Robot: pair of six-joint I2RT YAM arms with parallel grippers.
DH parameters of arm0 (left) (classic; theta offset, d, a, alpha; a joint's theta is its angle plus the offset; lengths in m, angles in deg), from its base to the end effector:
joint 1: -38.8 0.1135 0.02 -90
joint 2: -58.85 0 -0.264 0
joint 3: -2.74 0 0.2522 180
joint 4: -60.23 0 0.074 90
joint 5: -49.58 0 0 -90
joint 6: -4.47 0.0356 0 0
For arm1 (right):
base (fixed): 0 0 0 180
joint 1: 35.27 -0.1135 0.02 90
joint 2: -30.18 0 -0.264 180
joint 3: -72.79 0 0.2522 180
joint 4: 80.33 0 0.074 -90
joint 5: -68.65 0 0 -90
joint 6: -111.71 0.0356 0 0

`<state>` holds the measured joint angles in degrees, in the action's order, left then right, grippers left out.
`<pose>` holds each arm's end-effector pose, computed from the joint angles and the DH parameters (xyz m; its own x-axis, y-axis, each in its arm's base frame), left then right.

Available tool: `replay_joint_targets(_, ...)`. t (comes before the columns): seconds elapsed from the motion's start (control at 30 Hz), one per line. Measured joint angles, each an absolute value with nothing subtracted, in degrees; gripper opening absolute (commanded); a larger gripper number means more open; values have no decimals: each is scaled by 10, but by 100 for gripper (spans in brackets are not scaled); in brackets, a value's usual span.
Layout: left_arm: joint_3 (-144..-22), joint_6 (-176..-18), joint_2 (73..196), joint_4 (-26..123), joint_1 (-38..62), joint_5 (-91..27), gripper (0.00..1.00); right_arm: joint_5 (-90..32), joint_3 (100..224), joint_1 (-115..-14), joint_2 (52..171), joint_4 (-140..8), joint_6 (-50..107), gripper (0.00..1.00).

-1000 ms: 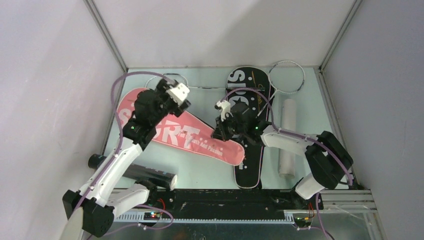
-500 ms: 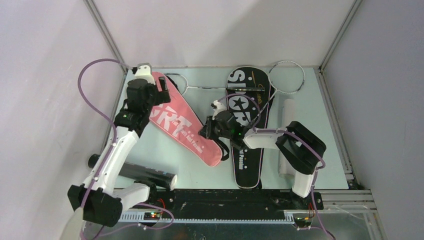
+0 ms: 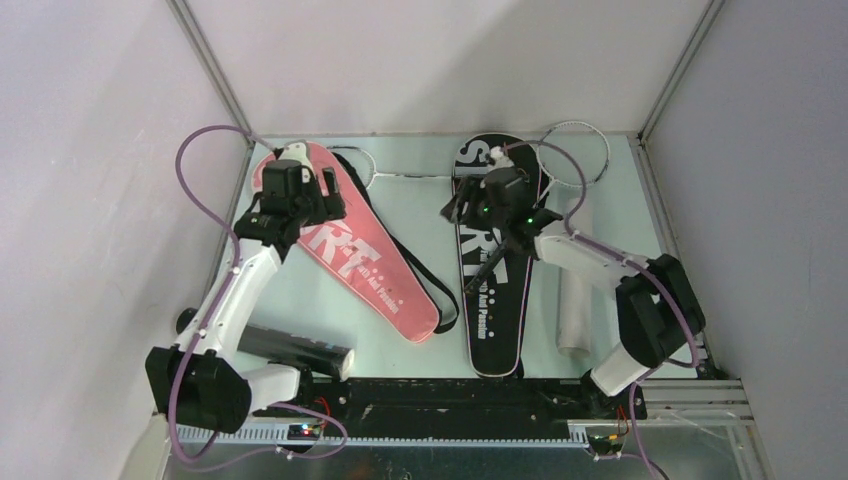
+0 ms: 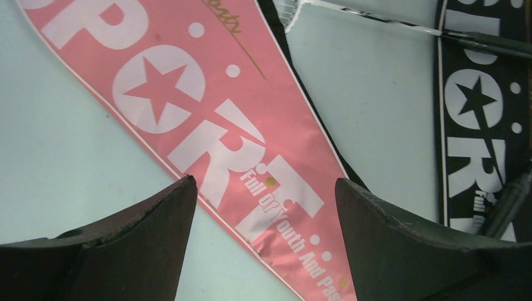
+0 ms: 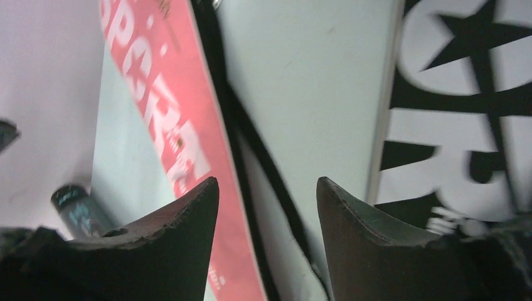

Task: Pack up the badminton gear
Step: Place the racket bag at the center of the board, then pick up the racket from the center of the board.

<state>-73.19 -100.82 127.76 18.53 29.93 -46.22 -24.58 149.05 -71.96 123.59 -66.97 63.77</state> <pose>0.2627 -0.0374 0.3284 -0.5611 -0.1780 -0.8084 -0.0795 0.9837 -0.1614 0.2964 0.2233 0.2471 -0.7280 0.2917 -0.6205 -0.1991 0.7761 0.5984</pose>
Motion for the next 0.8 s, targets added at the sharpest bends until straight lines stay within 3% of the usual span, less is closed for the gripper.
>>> replay_joint_targets(0.47,-734,-1012,1291,167,260,-388,85,-152,1559,-495,1280,-483,651,63)
replay_joint_targets(0.8,-734,-1011,1317,155,199,-418,84,-128,1565,-473,1325,-447,734,55)
